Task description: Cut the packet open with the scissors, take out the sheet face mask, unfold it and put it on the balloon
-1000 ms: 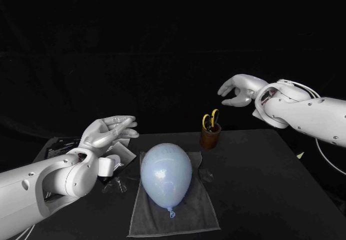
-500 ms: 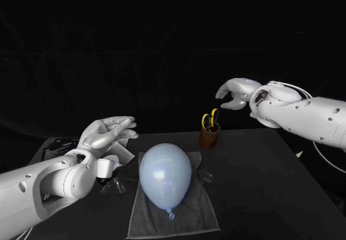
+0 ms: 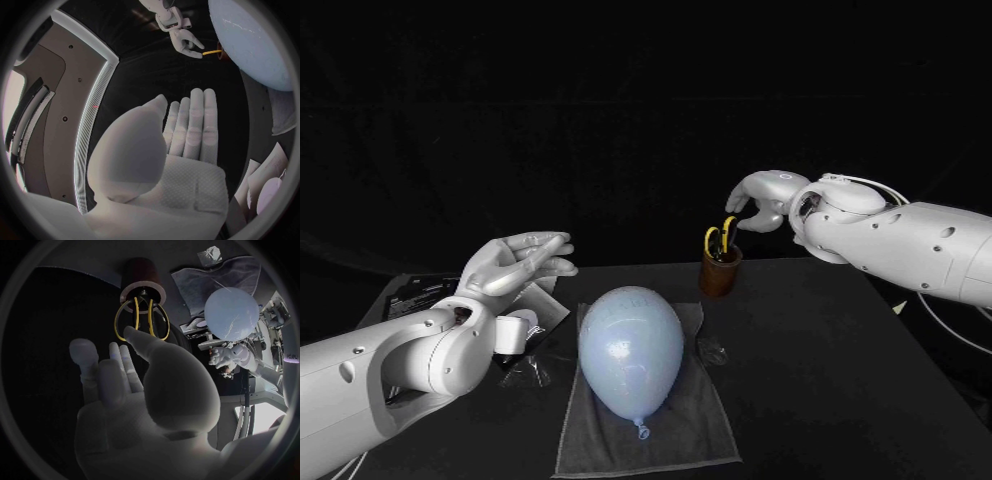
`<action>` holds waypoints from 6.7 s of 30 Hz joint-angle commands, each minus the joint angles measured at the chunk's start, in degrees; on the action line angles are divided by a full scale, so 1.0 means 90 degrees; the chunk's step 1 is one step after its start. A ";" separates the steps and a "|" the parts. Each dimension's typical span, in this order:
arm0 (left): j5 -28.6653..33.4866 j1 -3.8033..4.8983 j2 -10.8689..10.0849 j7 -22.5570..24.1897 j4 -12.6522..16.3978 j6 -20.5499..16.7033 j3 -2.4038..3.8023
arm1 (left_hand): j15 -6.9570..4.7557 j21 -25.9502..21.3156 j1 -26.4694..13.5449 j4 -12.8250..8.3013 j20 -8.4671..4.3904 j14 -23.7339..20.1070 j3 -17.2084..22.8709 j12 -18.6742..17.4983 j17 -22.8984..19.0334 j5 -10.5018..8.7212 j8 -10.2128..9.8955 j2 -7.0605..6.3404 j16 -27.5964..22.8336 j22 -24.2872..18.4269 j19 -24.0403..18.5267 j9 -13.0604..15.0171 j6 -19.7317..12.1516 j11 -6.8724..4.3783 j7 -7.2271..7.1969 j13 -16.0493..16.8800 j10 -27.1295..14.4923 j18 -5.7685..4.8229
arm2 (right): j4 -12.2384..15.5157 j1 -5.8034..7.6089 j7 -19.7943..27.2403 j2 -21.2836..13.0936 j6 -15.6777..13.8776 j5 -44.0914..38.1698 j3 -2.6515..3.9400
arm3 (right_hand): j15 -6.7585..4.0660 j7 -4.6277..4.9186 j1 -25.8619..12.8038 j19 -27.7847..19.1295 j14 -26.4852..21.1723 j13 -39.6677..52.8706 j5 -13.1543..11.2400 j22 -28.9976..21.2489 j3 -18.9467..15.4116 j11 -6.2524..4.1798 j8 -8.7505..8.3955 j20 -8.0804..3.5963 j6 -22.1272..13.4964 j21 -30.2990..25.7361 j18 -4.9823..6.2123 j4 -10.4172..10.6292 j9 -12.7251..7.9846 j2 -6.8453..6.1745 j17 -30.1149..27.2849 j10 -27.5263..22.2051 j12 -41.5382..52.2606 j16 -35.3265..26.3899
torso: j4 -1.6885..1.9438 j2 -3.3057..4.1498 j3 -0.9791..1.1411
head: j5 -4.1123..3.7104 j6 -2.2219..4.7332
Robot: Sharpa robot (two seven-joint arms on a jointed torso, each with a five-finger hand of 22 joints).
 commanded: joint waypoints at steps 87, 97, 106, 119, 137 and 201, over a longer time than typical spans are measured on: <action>-0.0029 0.0022 0.0439 -0.0103 -0.0584 0.0365 -0.0015 | 0.0214 -0.0765 -0.0186 -0.0006 0.0477 -0.0824 0.0214 -0.0143 0.0109 0.0025 -0.0265 -0.0019 -0.0651 -0.0385 -0.1332 -0.0043 -0.0068 0.0153 0.0124 -0.0001 -0.0147 -0.0154 | 0.0662 0.0703 -0.1287 -0.0096 -0.0497 0.1965 0.0151 | -0.0273 -0.0147 -0.0096 0.0285 0.0167 0.0000 -0.0300 0.0575 0.1009 -0.0249 0.0830 -0.0154 0.0846 0.0249 -0.0047 0.0687 0.0724 0.0727 0.0143 0.1512 0.0582 0.0258 | -0.0023 -0.0148 -0.0079 | -0.0059 0.0112; -0.0093 0.0054 0.1240 -0.0198 -0.1820 0.0759 -0.0009 | 0.0686 -0.1527 -0.0352 -0.0036 0.0735 -0.2148 -0.0104 -0.0150 -0.0277 0.0022 -0.0656 -0.0113 -0.1693 -0.0727 -0.2250 -0.0178 -0.0607 0.0515 0.0214 -0.0022 -0.1324 -0.0279 | 0.0207 0.0683 -0.1704 0.0727 -0.0915 0.2774 0.0152 | -0.0287 -0.0139 -0.0087 0.0291 0.0151 0.0005 -0.0298 0.0572 0.1052 -0.0253 0.0864 -0.0149 0.0851 0.0245 -0.0044 0.0675 0.0760 0.0717 0.0071 0.1553 0.0581 0.0230 | 0.0003 -0.0200 -0.0099 | 0.0029 0.0155; -0.0273 0.0218 0.2220 -0.0367 -0.3136 0.0920 0.0002 | 0.0831 -0.2103 -0.0424 -0.0012 0.0736 -0.2900 -0.0652 -0.0162 -0.0653 0.0016 -0.0942 -0.0005 -0.2074 -0.0827 -0.3673 -0.0332 -0.1374 0.0622 0.0352 -0.0029 -0.2107 -0.0536 | -0.0266 0.0412 -0.1739 0.1442 -0.1220 0.3006 0.0145 | -0.0287 -0.0136 -0.0083 0.0286 0.0149 0.0004 -0.0297 0.0560 0.1066 -0.0252 0.0869 -0.0150 0.0847 0.0236 -0.0041 0.0670 0.0768 0.0718 0.0059 0.1557 0.0578 0.0225 | 0.0000 -0.0167 -0.0100 | 0.0177 0.0192; -0.0595 0.0345 0.3197 -0.1388 -0.4150 0.1042 0.0014 | 0.1001 -0.2244 -0.0490 0.0047 0.0727 -0.3620 -0.1997 -0.0179 -0.1009 0.0016 -0.1405 0.0212 -0.2167 -0.0850 -0.4006 -0.0659 -0.2914 0.0845 0.0621 -0.0058 -0.3200 -0.0570 | -0.0623 0.0091 -0.1609 0.2099 -0.1425 0.3262 0.0145 | -0.0287 -0.0133 -0.0079 0.0275 0.0146 0.0005 -0.0295 0.0538 0.1080 -0.0251 0.0874 -0.0150 0.0842 0.0221 -0.0035 0.0664 0.0776 0.0719 0.0043 0.1562 0.0575 0.0219 | -0.0001 -0.0115 -0.0087 | 0.0336 0.0245; -0.0822 0.0413 0.3946 -0.1888 -0.5025 0.1599 -0.0009 | 0.1002 -0.2347 -0.0134 0.0036 0.0720 -0.4148 -0.2241 -0.0189 -0.1212 0.0014 -0.1420 0.0260 -0.2200 -0.0867 -0.4248 -0.0667 -0.3031 0.0807 0.0606 -0.0067 -0.3414 -0.0352 | -0.0551 -0.0014 -0.1440 0.2345 -0.1646 0.3730 0.0154 | -0.0287 -0.0127 -0.0076 0.0279 0.0146 0.0006 -0.0293 0.0539 0.1102 -0.0249 0.0884 -0.0150 0.0835 0.0221 -0.0035 0.0651 0.0790 0.0718 0.0041 0.1572 0.0571 0.0219 | 0.0013 -0.0073 -0.0089 | 0.0346 0.0209; -0.0217 0.0412 0.3858 -0.1563 -0.5041 0.2339 -0.0023 | 0.0362 -0.1858 0.0873 -0.0001 0.0679 -0.1119 0.0355 -0.0140 -0.0620 0.0019 0.0179 0.1385 -0.1606 -0.0688 -0.1775 0.0733 0.0005 0.0086 -0.0165 -0.0009 -0.0017 0.0114 | -0.0714 -0.0017 -0.0911 0.2250 -0.1501 0.5122 0.0276 | -0.0154 0.0037 -0.0376 -0.0244 -0.0049 -0.0034 -0.0147 -0.0205 0.0842 -0.0118 0.0789 -0.0055 0.0419 -0.0379 0.0102 0.0614 0.0905 0.0448 -0.0548 0.1327 0.0335 -0.0059 | 0.0014 -0.0058 -0.0092 | 0.0376 0.0279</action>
